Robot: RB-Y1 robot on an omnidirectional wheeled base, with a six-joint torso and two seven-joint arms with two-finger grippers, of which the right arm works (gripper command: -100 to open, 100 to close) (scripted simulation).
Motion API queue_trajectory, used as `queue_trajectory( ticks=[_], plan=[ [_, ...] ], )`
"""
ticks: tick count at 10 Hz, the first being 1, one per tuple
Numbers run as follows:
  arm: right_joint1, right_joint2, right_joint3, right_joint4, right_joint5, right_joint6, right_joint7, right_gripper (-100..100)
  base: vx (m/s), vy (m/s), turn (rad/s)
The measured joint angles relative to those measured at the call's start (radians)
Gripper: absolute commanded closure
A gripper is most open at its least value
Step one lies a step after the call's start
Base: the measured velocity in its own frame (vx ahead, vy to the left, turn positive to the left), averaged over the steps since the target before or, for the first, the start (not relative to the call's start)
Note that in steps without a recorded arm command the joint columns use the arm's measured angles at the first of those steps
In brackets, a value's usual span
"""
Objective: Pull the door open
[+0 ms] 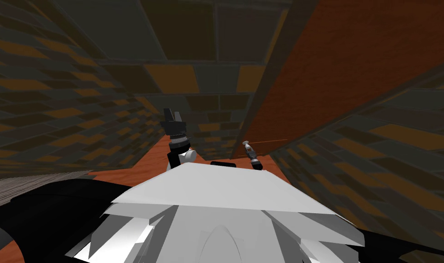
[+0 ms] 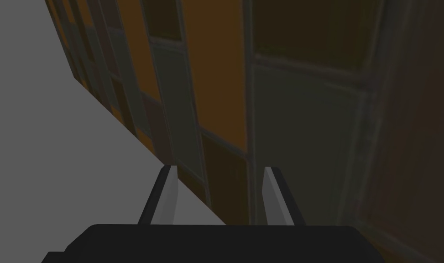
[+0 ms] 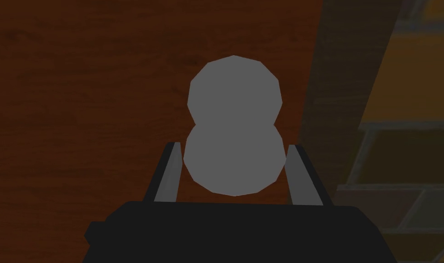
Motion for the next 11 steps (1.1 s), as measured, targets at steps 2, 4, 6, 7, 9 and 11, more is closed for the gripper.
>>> queue_trajectory(
  ticks=[2, 4, 6, 7, 9, 11],
  plan=[
    [-0.002, 0.000, -0.001, -0.001, 0.003, 0.000, -0.040, 100, -0.027, -0.001, -0.012],
    [-0.013, -0.002, -0.005, 0.014, 0.005, -0.007, -0.093, 100, -0.029, -0.005, -0.010],
    [-0.017, -0.003, -0.007, 0.019, 0.007, -0.010, -0.132, 100, -0.024, -0.003, -0.012],
    [-0.020, -0.002, -0.008, 0.021, 0.009, -0.010, -0.159, 100, -0.029, 0.002, -0.016],
    [-0.025, -0.003, -0.010, 0.024, 0.011, -0.011, -0.207, 100, -0.024, -0.001, -0.004],
    [-0.034, -0.005, -0.013, 0.035, 0.015, -0.016, -0.261, 100, -0.028, -0.004, -0.013]
  ],
)
